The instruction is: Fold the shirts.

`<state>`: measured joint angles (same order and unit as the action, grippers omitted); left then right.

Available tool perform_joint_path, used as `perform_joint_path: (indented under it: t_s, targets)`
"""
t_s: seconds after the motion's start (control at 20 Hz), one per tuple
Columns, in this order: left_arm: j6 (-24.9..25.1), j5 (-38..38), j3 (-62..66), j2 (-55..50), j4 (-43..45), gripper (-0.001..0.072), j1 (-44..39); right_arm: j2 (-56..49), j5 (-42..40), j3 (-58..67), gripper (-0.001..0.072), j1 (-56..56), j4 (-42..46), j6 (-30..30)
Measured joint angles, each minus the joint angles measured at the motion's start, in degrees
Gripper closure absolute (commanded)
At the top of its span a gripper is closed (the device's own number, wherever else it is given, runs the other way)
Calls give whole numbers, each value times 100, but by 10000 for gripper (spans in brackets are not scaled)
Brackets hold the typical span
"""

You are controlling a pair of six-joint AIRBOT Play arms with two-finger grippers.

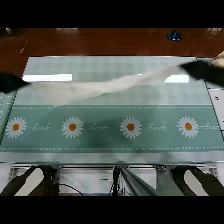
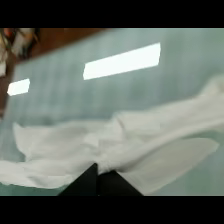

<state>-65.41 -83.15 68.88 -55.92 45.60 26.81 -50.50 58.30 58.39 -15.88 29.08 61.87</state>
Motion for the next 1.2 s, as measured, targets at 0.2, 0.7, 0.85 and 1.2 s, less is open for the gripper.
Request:
perform_joint_path:
  t_s: [0.2,0.7,0.85,1.2]
  targets:
    - [-313,144,2138,662,-378,682,0,616,-44,2065,696,-214,267,605]
    - [-1401,-15,5584,1827,931,681,-4,839,1777,6649,696,-302,3025,2894]
    - [-1506,-1029,5659,1996,1425,681,-7,772,2903,7075,697,-302,3543,3185]
    - [-1493,-2039,3084,2374,1891,683,-68,570,4468,5143,697,-289,3989,2763]
